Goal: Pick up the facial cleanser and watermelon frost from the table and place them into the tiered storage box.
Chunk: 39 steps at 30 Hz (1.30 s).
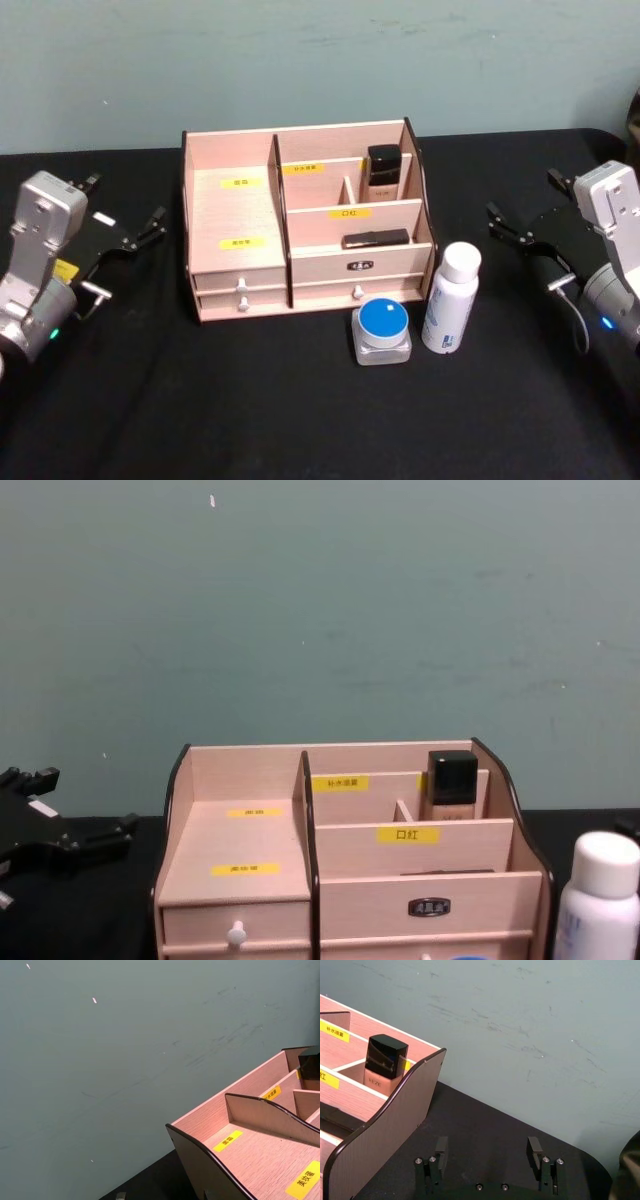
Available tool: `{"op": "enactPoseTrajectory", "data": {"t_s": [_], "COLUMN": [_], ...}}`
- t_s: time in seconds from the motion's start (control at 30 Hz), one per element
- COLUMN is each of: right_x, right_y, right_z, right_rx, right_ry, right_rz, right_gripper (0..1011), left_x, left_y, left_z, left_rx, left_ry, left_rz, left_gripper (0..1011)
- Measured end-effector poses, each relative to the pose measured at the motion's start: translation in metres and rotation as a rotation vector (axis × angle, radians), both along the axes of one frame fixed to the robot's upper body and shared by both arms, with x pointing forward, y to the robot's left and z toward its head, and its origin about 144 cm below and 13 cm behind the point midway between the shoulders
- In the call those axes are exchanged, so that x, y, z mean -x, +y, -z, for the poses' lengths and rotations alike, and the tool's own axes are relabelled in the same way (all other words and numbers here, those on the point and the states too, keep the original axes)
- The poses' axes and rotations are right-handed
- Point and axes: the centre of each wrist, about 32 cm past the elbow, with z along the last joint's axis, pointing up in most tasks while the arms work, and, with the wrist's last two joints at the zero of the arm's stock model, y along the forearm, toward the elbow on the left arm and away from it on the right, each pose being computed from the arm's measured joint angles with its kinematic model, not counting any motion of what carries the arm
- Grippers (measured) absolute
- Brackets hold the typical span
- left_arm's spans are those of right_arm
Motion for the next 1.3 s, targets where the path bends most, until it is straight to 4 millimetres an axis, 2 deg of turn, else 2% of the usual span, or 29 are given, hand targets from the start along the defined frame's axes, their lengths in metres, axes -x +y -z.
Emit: {"op": "enactPoseTrajectory", "data": {"t_s": [1.3], "right_x": [0.0000], "right_y": [0.0000], "right_z": [0.0000], "right_rx": [0.000], "right_ry": [0.000], "right_rz": [0.000], "right_gripper": [1002], "left_x": [0.0000], "left_y": [0.0000], "left_z": [0.0000], "left_rx": [0.000], "left_ry": [0.000], "left_rz": [0.000], "left_gripper": [1010]}}
